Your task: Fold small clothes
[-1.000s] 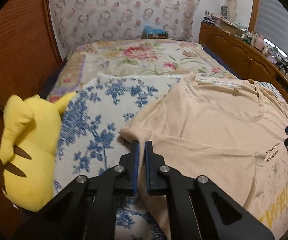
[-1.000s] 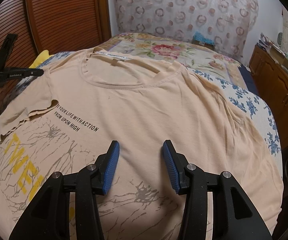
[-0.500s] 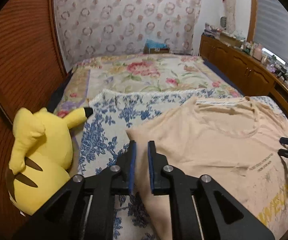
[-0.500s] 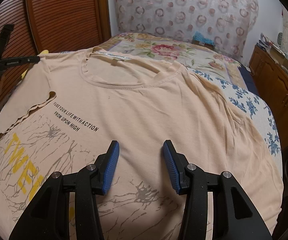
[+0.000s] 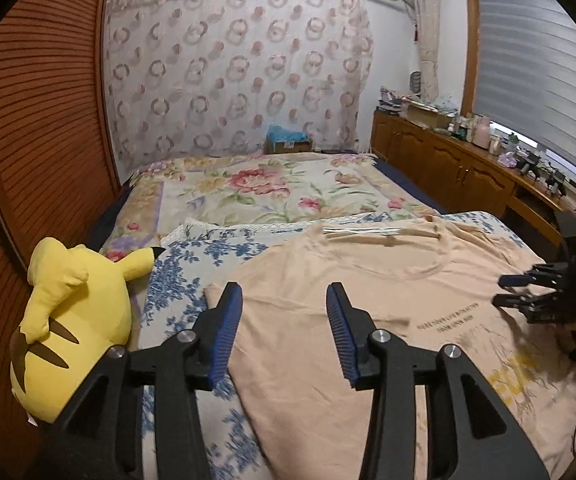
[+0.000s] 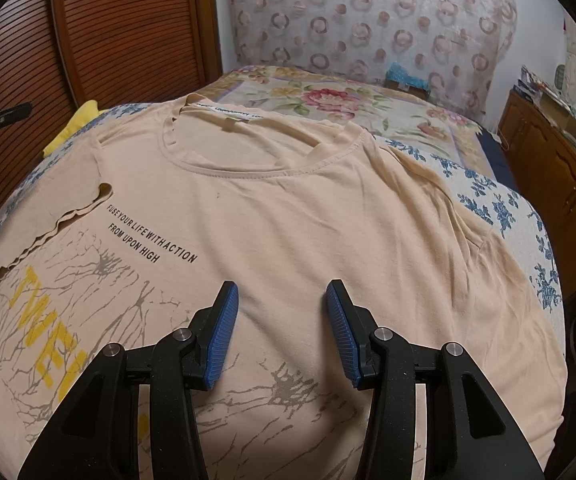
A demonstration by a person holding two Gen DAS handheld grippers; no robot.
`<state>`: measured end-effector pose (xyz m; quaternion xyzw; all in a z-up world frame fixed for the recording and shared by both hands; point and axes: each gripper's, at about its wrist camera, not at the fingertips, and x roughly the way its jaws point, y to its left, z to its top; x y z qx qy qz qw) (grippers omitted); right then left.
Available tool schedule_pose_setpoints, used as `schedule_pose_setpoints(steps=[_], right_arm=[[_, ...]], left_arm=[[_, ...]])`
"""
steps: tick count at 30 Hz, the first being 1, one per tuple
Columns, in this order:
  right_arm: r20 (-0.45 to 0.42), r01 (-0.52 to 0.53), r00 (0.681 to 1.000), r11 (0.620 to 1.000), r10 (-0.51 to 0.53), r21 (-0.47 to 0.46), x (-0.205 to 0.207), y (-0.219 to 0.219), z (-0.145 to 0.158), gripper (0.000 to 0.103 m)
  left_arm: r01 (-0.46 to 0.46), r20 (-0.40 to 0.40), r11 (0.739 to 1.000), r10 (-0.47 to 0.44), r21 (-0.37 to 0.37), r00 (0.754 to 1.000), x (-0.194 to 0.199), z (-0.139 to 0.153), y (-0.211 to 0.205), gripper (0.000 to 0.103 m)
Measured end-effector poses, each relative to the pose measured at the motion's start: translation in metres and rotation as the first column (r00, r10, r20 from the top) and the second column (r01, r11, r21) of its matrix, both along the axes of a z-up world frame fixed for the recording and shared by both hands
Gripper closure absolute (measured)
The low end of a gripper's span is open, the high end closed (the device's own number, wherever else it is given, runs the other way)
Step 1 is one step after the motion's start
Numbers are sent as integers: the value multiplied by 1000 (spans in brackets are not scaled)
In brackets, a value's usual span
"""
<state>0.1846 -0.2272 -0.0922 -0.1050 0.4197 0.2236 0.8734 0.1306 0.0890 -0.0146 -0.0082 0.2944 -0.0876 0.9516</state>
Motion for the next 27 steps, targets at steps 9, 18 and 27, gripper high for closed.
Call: schedule_pose_setpoints(steps=[9, 18, 27], right_arm=[[0, 28, 1000, 998, -28, 63, -10, -10, 9, 56], [65, 64, 995, 993, -70, 98, -44, -46, 45, 47], [105, 168, 979, 984, -173, 57, -72, -97, 49, 38]], left_arm=[[28, 36, 999, -29, 19, 999, -37, -9, -41, 49], [89, -3, 996, -89, 3, 996, -51, -21, -80, 49], [109, -18, 994, -109, 2, 994, -54, -24, -103, 49]])
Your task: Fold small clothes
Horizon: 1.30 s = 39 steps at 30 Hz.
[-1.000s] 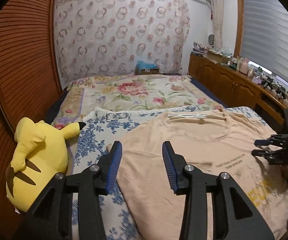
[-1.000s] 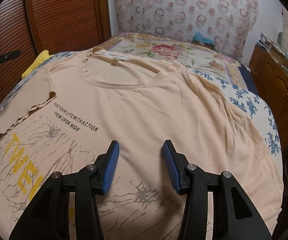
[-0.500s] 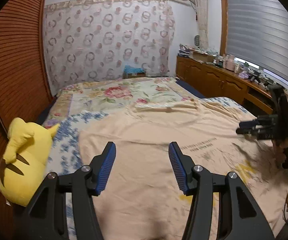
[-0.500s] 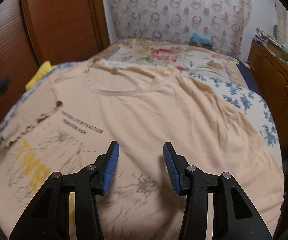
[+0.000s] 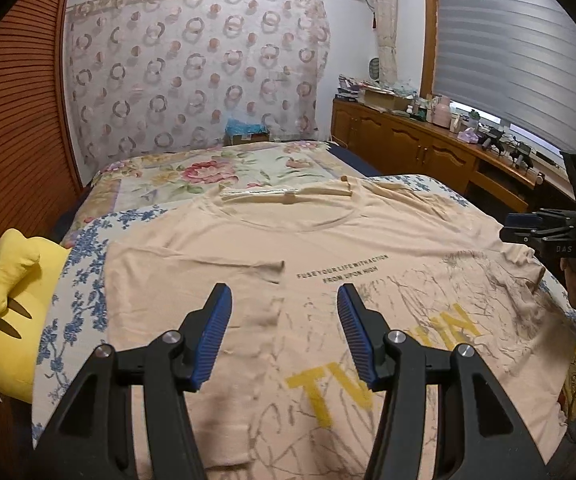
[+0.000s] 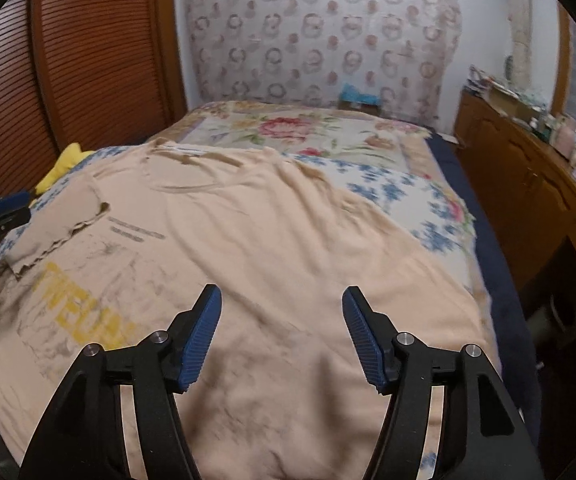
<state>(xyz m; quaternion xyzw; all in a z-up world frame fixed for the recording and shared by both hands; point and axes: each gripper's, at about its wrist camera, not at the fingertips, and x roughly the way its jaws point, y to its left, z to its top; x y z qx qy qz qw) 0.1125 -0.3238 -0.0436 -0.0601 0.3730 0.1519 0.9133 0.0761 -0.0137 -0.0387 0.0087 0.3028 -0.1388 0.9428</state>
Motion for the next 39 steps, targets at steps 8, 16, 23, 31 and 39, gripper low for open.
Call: schedule_pose_setpoints(steps=[8, 16, 23, 31, 39], right_arm=[[0, 107, 994, 994, -107, -15, -20, -50, -8, 38], [-16, 194, 981, 980, -195, -42, -27, -88, -13, 38], [-83, 232, 969, 972, -234, -34, -26, -107, -30, 38], [-110, 223, 968, 974, -225, -32, -21, -107, -38, 38], [-68, 233, 968, 967, -240, -104, -25, -103, -38, 53]], left_arm=[[43, -20, 999, -44, -12, 999, -7, -5, -18, 49], [75, -55, 997, -75, -2, 996, -10, -12, -35, 49], [110, -64, 994, -110, 4, 992, -16, -13, -50, 49], [151, -79, 988, -150, 8, 985, -23, -16, -65, 49], [157, -101, 988, -155, 15, 983, -21, -19, -69, 49]])
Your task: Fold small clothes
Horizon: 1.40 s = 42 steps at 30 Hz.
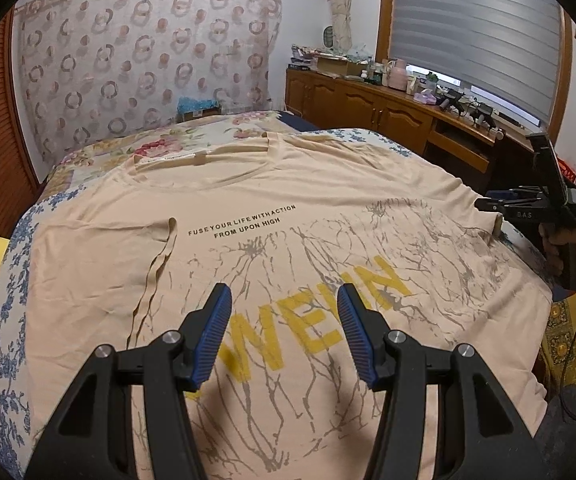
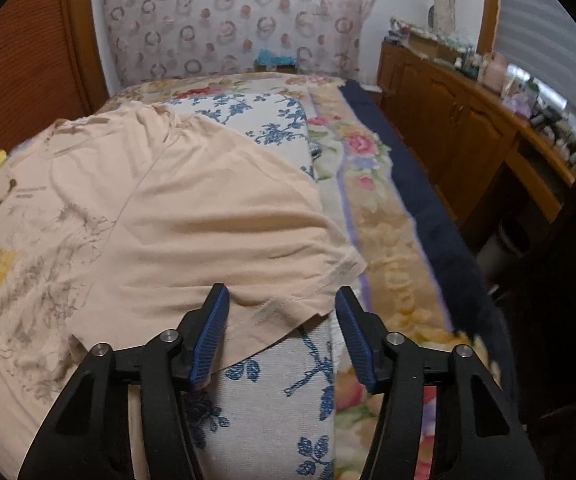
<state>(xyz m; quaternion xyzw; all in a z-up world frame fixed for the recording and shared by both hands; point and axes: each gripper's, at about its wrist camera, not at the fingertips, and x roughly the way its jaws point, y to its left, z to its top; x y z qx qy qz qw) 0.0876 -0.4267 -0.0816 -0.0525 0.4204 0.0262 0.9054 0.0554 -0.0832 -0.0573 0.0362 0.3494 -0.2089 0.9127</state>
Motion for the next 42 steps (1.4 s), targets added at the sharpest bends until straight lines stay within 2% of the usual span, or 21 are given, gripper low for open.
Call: schedule_pose_setpoints(steps=[1, 3, 8, 10, 12, 15, 20, 24, 27, 31, 32, 33, 34, 35, 42], right_arm=[[2, -4, 1000, 1000, 4, -4, -1, 1, 0, 56], [7, -20, 1000, 1000, 20, -9, -3, 3, 0, 70], [8, -41, 999, 999, 41, -25, -3, 8, -1, 77], [4, -58, 998, 998, 58, 1, -2, 8, -2, 85], [3, -68, 998, 998, 68, 1, -2, 10, -2, 99], [24, -88, 996, 996, 88, 31, -3, 11, 6, 102], [126, -133, 985, 988, 122, 83, -9, 23, 40, 102], [181, -233, 960, 967, 212, 107, -7, 54, 70, 102], [194, -320, 936, 940, 295, 117, -7, 87, 81, 102], [175, -421, 903, 891, 393, 169, -5, 127, 79, 102], [168, -431, 899, 884, 404, 182, -4, 132, 78, 95], [162, -434, 899, 881, 408, 188, -2, 136, 77, 80], [163, -433, 899, 882, 408, 183, -1, 138, 77, 73], [171, -425, 901, 888, 398, 173, 0, 135, 78, 70], [150, -290, 952, 945, 268, 149, 12, 88, 73, 70]], left_arm=[[-1, -5, 1000, 1, 1, 1000, 0, -1, 0, 49], [-4, -10, 1000, 4, 5, 1000, 2, -2, -1, 49], [-6, -11, 1000, 7, 12, 1000, 2, -2, -3, 49], [-6, -9, 1000, 6, 11, 1000, 1, -2, -3, 49], [-7, -8, 1000, 7, 11, 1000, 3, -2, -3, 49], [-11, -2, 1000, 11, 10, 1000, 2, -2, -2, 49], [-22, 8, 1000, 22, 6, 1000, 2, 1, 4, 49], [-37, 18, 999, 37, -2, 999, 1, 5, 10, 49], [-50, 25, 999, 50, -10, 998, 0, 7, 15, 49], [-67, 34, 998, 68, -16, 997, 0, 10, 22, 49], [-72, 34, 997, 73, -17, 997, 0, 10, 24, 49], [-74, 34, 997, 75, -18, 997, 0, 10, 25, 49], [-77, 37, 997, 78, -19, 996, -1, 11, 27, 49], [-79, 38, 997, 80, -20, 996, -2, 11, 27, 49], [-77, 39, 997, 78, -25, 996, -3, 11, 26, 49]])
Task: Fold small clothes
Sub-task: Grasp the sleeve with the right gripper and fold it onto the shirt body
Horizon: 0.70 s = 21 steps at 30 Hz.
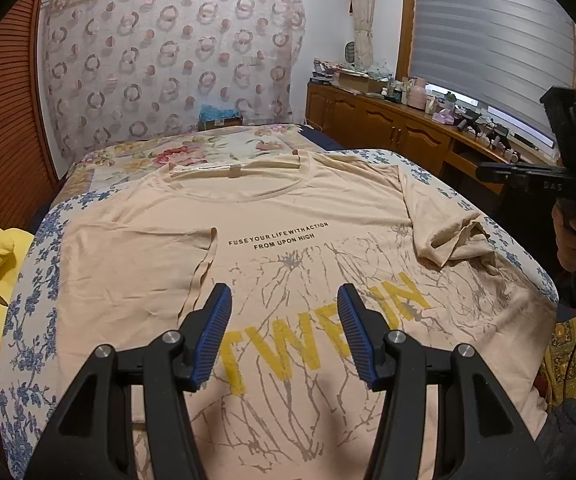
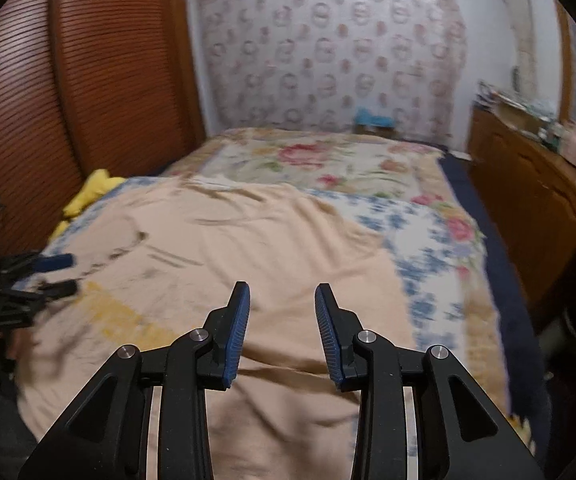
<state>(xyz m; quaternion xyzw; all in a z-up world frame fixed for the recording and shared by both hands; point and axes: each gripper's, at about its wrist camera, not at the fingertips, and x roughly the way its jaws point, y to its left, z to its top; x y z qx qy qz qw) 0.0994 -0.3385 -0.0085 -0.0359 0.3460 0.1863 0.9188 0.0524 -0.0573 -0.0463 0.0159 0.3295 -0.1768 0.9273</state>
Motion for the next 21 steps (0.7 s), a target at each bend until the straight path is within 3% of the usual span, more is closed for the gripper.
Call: schedule_pose_setpoints(steps=[5, 11, 19, 21], right_arm=[[-60, 15, 998, 999, -18, -43, 3, -12, -22, 70], [-135, -44, 990, 998, 39, -37, 3, -1, -47, 70], [-187, -95, 980, 986, 69, -139, 19, 20, -65, 71], [-192, -119, 977, 981, 88, -154, 20, 22, -67, 93]], left_arm=[[12, -5, 1000, -12, 6, 1000, -1, 1, -6, 49], [13, -6, 1000, -13, 6, 1000, -2, 0, -9, 49], [9, -7, 1000, -9, 1, 1000, -2, -1, -9, 49], [9, -8, 1000, -9, 0, 1000, -2, -1, -7, 49]])
